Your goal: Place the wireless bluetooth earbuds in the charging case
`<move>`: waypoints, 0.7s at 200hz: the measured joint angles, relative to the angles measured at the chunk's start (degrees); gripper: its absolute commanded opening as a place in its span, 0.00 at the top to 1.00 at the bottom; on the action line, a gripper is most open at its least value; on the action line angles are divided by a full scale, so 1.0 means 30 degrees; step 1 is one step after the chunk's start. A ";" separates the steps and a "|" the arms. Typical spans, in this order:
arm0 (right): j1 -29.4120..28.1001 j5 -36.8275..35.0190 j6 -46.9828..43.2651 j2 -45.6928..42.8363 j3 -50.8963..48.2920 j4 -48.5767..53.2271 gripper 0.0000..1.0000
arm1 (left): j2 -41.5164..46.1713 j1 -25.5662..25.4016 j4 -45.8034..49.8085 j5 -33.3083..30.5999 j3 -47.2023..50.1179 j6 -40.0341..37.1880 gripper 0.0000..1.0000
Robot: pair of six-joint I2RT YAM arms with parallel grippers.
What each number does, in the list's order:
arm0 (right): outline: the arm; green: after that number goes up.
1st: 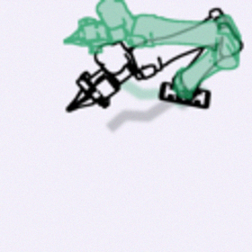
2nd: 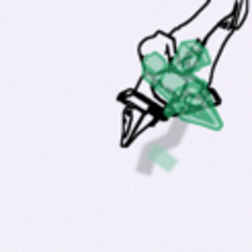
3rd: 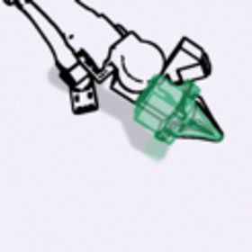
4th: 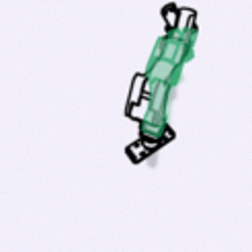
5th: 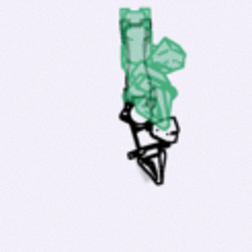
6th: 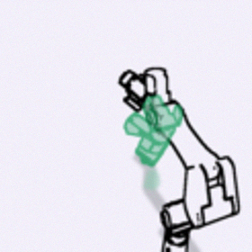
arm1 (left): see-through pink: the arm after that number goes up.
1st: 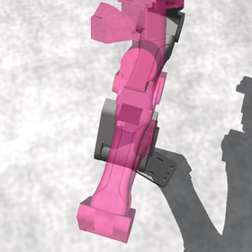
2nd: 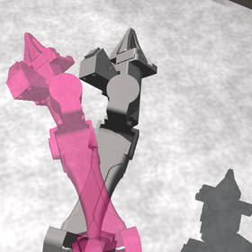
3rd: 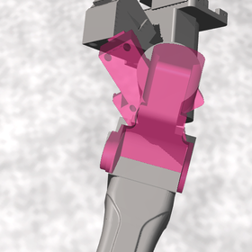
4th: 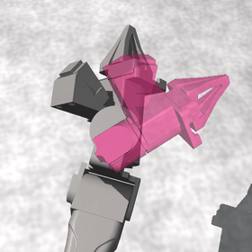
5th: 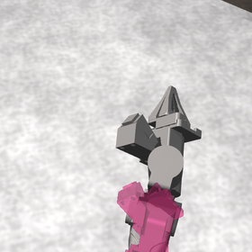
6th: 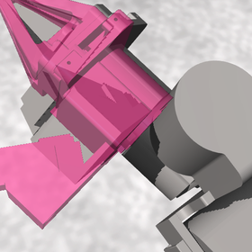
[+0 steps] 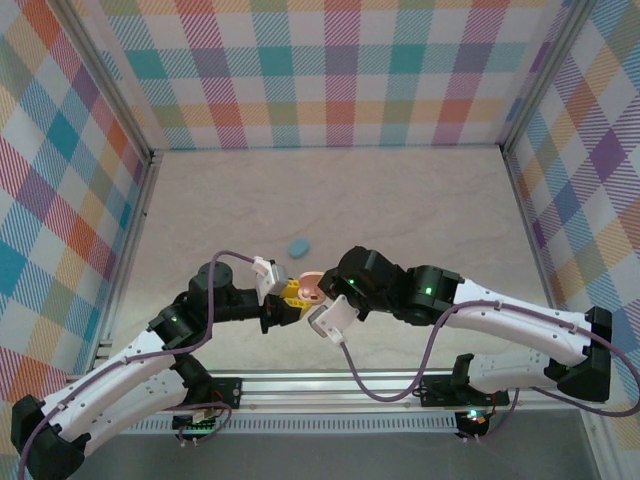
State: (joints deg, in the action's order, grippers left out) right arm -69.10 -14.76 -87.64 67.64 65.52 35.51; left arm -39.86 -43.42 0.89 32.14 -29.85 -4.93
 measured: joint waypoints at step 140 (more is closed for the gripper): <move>0.0007 -0.0357 -0.0627 -0.0044 0.0357 -0.0437 0.52 | -0.0313 0.0000 -0.1086 0.0095 0.0153 0.0401 0.78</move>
State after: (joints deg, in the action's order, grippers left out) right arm -69.08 -15.84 -89.52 67.51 66.59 34.20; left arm -40.80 -43.42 -2.37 32.42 -29.39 -3.73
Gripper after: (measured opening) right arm 0.475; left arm 0.330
